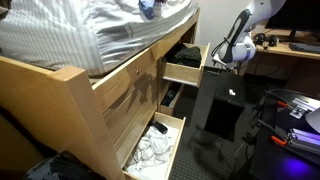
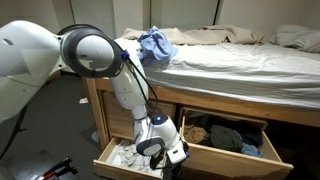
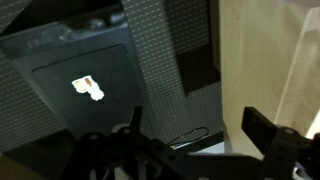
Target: Close the top drawers
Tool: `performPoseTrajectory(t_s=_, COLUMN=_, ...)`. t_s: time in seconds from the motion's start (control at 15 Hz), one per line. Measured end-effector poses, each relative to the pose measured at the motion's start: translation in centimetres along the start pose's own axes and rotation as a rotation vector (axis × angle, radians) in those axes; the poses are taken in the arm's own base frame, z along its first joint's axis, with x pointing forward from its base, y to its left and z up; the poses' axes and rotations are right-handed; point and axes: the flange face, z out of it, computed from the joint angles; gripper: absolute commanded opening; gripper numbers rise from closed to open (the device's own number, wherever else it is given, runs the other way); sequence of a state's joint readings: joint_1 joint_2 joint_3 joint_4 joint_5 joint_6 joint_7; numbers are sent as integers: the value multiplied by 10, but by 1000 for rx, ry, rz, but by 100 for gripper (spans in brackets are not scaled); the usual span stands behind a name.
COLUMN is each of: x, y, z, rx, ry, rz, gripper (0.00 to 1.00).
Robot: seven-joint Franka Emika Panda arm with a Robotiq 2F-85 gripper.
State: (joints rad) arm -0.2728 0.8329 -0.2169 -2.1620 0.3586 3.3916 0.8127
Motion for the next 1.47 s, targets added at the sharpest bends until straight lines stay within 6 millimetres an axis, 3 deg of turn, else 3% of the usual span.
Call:
performPoseTrajectory(t_s=0.4, x=0, y=-8, z=10, rx=41, ry=-35, rz=31, gripper=100)
performPoseTrajectory(t_s=0.73, x=-32, y=-25, z=47, rx=-60, ry=-281, rz=-12, gripper=100)
performPoseTrajectory(t_s=1.13, x=-1, y=-39, z=104, rx=27, ry=-173, rz=203, gripper=100)
performPoseTrajectory(t_s=1.27, x=-7, y=-54, z=113, rx=83, ry=-125, rz=259, gripper=100)
performPoseTrajectory(t_s=1.47, x=-31, y=-95, z=117, rx=151, ry=-198, rz=264, gripper=100)
